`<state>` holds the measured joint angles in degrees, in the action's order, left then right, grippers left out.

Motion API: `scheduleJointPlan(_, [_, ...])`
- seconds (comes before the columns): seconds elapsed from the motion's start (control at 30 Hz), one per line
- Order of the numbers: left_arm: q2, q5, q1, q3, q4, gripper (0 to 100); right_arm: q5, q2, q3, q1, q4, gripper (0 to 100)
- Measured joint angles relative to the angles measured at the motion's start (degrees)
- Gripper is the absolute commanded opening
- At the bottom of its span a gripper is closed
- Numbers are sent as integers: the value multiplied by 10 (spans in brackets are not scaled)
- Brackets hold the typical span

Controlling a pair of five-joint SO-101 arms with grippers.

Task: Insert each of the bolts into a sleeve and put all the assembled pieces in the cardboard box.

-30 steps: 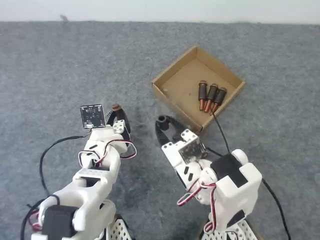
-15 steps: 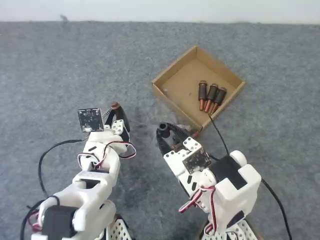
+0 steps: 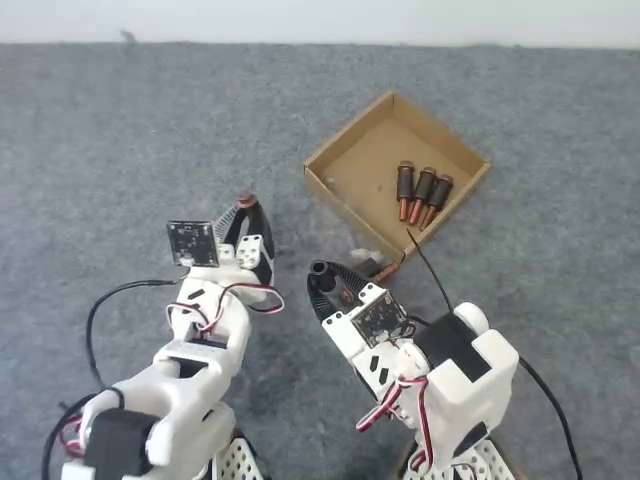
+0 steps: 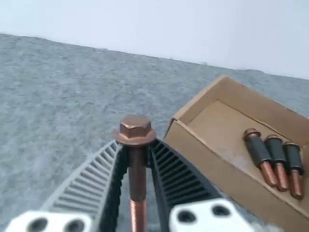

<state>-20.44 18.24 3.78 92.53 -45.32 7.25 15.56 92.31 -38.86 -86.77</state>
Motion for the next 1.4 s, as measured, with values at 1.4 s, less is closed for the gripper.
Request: scheduleJointPlan(1.4, [-276, -1, 150, -159, 492, 13, 0, 0, -4, -5, 30, 6])
